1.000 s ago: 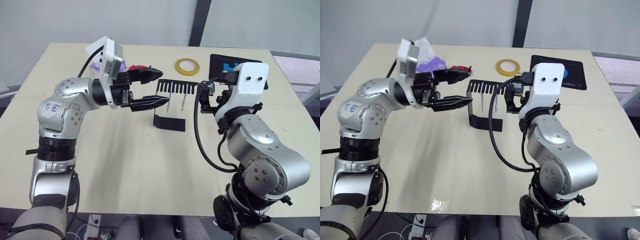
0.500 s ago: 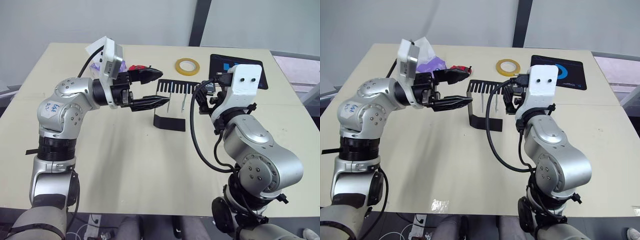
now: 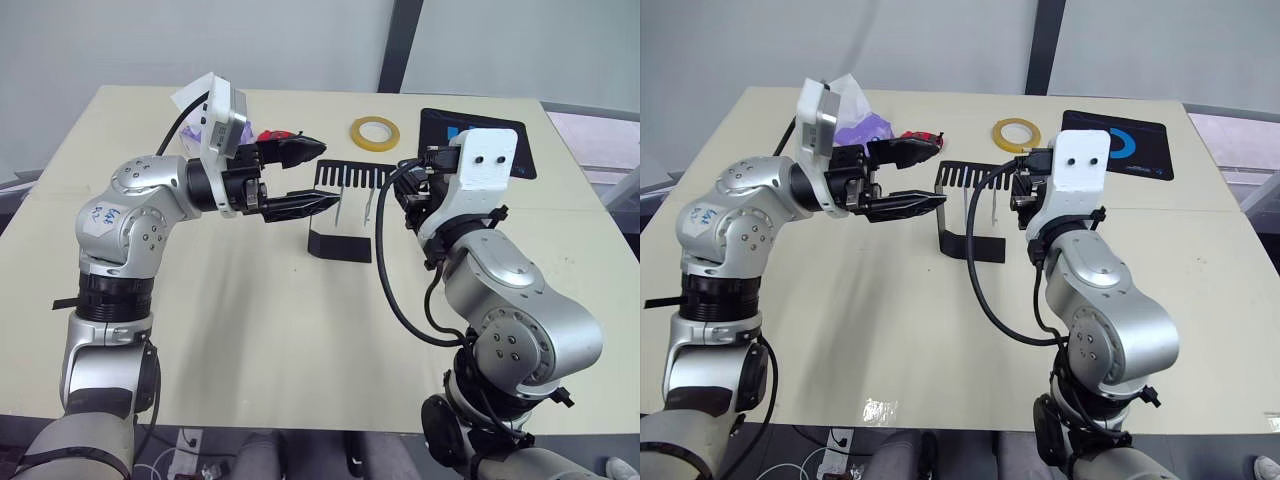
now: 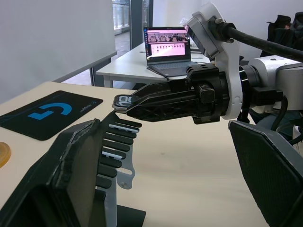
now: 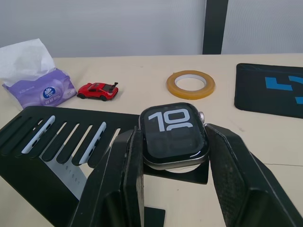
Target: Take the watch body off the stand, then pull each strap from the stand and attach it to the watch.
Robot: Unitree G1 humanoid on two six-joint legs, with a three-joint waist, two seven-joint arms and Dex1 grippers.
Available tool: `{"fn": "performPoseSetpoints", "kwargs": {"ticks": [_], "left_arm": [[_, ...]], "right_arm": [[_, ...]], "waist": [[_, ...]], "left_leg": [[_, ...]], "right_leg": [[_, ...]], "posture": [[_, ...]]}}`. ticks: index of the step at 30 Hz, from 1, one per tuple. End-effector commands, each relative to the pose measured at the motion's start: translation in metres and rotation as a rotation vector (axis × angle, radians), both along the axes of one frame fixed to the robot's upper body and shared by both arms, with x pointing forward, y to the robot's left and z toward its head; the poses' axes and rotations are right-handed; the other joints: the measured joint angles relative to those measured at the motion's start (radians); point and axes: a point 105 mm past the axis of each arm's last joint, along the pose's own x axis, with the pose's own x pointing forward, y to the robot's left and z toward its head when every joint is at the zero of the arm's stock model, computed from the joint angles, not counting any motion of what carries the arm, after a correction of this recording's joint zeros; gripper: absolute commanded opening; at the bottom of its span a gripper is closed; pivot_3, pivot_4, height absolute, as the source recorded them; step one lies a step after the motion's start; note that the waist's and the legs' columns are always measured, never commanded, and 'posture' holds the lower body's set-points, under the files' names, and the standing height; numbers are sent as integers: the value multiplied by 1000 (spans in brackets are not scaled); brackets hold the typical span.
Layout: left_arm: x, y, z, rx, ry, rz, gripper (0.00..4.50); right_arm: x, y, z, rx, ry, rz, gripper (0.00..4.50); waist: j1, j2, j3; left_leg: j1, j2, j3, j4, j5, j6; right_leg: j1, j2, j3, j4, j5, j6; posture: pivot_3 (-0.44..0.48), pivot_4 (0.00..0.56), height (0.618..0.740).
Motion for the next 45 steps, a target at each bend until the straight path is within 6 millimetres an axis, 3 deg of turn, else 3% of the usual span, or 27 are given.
{"fn": "performPoseSetpoints", "kwargs": {"ticks": [1,21,28,32,35,39,45], "left_arm": [[-9,-2,19,-29,-76,-24,4500],[-2,-20,19,-55,-76,-108,4500],[-9,-22,19,-52,-83,-164,4500],[-19,-21,17,-43,-79,-219,4500],[-27,-21,10,-22,-64,-261,4500],[-41,-22,-2,13,-43,-327,4500],[-49,-23,-22,62,-28,-357,4500]], "right_arm": [[-6,2,10,1,-53,7,1539],[-28,0,24,-39,-142,36,1539],[-36,-29,31,-89,-191,17,1539],[-45,-58,28,-107,-192,12,1539],[-57,-78,12,-111,-153,-6,1539],[-75,-98,-25,-97,-31,-64,1539],[-93,-102,-77,-50,132,-110,1539]], "waist": [[0,0,0],[1,0,0],[2,0,0],[5,0,0],[8,0,0],[21,0,0],[22,0,0]], "left_leg": [[0,0,0,0,0,0],[-1,0,-1,0,0,0],[-3,0,-2,0,0,0],[-7,0,-4,0,-1,1],[-10,0,-5,0,0,0],[-9,0,-5,-2,1,-2],[-8,-1,-1,2,1,3]], "right_leg": [[0,0,0,0,0,0],[0,0,-1,-1,0,0],[-1,0,-2,-2,0,0],[-3,0,-4,-3,0,0],[-6,-1,-4,-2,0,0],[-6,0,-3,-3,0,0],[-4,1,1,-8,1,2]], "posture": [[0,150,738],[0,150,738],[0,150,738],[0,150,738],[0,150,738],[0,150,738],[0,150,738]]}}
